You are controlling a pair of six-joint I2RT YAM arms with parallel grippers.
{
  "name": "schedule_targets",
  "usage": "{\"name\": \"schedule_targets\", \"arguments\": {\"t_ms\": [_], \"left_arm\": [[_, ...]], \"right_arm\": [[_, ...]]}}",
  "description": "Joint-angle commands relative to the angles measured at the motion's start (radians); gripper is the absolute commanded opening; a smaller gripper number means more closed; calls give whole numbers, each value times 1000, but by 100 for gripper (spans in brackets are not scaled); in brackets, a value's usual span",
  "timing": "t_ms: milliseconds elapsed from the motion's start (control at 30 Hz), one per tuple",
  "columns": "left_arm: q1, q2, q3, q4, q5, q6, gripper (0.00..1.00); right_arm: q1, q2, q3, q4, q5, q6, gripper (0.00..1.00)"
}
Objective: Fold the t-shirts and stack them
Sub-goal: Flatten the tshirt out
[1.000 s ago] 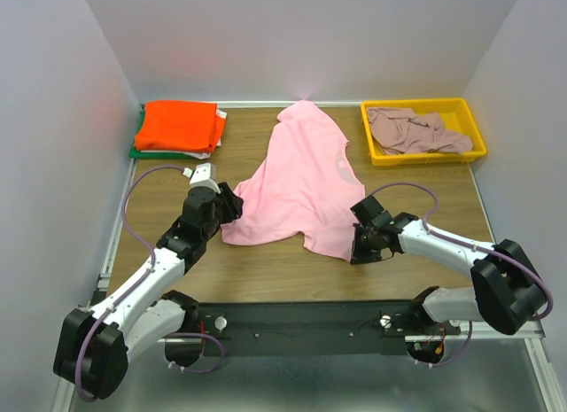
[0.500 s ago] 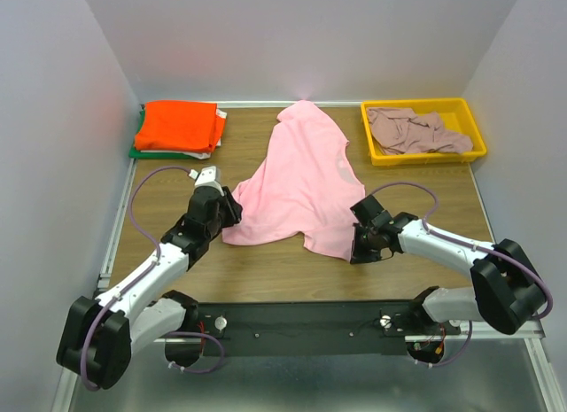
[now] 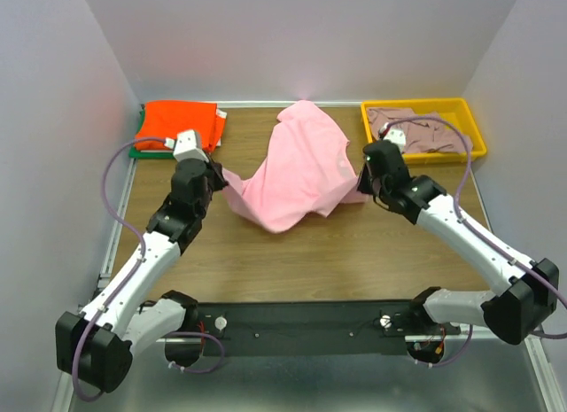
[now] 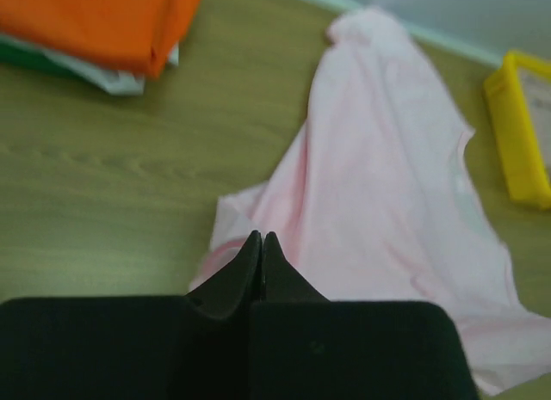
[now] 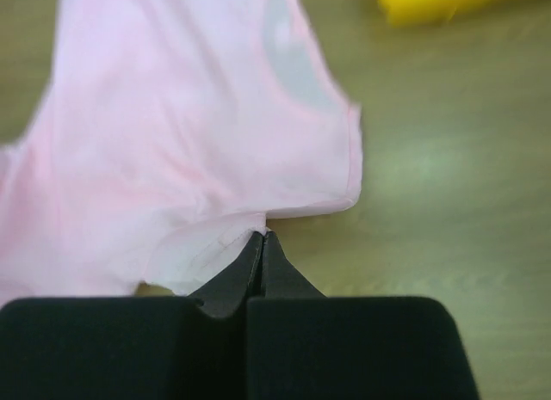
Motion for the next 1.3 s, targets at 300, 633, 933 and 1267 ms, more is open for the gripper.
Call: {"name": "schedule_targets", "arguments": {"t_ms": [300,633,933,1267], "left_arm": [[161,-103,111,55,-168,112,0],[190,-123,251,-28,-97,173,0],[190,-89,496,-91,59,207,0],[190,182,599,42,116,199,0]], "right_arm": [[-156,9,485,12,462,-353,0],[-163,-17,737,19,461,-466,0],[-162,-39,789,23,236,-441,0],[-208,291,899,118,248,-492,0]]}}
